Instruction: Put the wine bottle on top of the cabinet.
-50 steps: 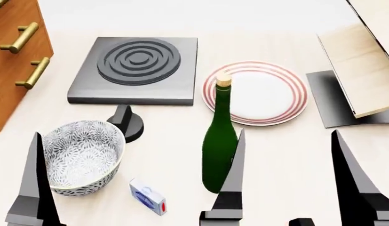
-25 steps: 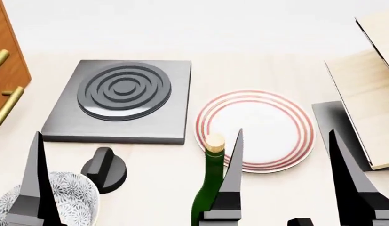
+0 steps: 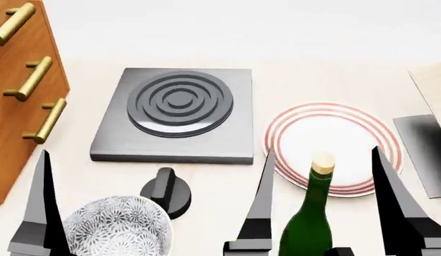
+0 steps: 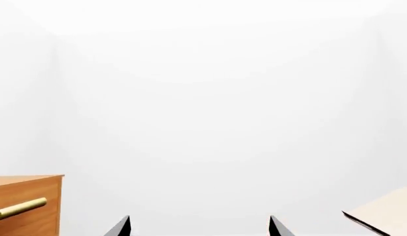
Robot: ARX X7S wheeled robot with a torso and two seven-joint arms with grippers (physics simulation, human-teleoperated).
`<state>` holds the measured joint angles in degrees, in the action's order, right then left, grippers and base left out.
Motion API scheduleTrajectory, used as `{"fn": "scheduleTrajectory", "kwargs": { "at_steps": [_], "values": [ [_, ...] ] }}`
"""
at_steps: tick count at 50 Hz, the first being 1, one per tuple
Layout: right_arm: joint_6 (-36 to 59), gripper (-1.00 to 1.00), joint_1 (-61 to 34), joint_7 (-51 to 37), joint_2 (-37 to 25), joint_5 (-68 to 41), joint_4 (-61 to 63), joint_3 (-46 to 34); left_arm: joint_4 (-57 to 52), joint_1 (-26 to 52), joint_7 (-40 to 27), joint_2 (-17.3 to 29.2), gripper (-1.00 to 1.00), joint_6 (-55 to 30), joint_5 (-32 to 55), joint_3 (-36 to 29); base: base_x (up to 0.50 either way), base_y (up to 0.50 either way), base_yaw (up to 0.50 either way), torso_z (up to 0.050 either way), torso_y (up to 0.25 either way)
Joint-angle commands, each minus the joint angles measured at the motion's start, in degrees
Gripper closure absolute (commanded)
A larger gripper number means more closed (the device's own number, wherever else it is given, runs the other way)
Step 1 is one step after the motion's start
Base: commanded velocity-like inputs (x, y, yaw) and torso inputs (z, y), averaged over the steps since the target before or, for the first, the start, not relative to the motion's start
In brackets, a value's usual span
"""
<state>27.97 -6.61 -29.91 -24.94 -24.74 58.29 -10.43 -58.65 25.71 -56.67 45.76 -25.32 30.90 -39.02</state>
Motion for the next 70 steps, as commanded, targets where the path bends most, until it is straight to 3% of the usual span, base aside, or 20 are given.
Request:
{"fn": "scheduleTrajectory", "kwargs": {
  "at_steps": [1,15,34,44,60,70],
  "values": [
    [0.1,-1.00,-0.4,-0.9,-0.8,-0.6,0.3,-0.5,0.1,0.5,-0.5,0.4,-1.00,0.4,0.2,-0.7,0.00,0.50,0.00,0.000,0.000],
    [-0.7,-1.00,-0.6,-1.7,-1.8,-1.7,0.1,-1.1,-0.1,1.1,-1.2,0.9,-1.00,1.4,1.0,-1.3,0.01,0.50,0.00,0.000,0.000],
    [-0.6,-1.00,-0.8,-4.3,-5.2,-5.2,-0.4,2.7,0.3,1.1,-1.8,1.6,-1.00,3.1,1.6,-1.8,0.00,0.01,0.00,0.000,0.000],
    [4.1,-1.00,-10.4,-2.9,-7.5,-6.9,-8.3,3.2,-0.2,1.4,-2.7,2.7,-1.00,3.9,2.7,-1.4,0.00,0.00,0.00,0.000,0.000],
    [3.6,-1.00,-12.9,-0.3,-9.7,-3.2,-24.4,3.7,-0.7,2.8,-4.5,4.2,-1.00,4.9,3.7,-2.4,0.00,0.00,0.00,0.000,0.000],
    [2.4,-1.00,-12.5,0.2,-9.6,-4.9,-27.1,6.4,-0.2,3.0,-5.0,4.6,-1.00,5.7,3.4,-3.5,0.00,0.00,0.00,0.000,0.000]
  ]
}}
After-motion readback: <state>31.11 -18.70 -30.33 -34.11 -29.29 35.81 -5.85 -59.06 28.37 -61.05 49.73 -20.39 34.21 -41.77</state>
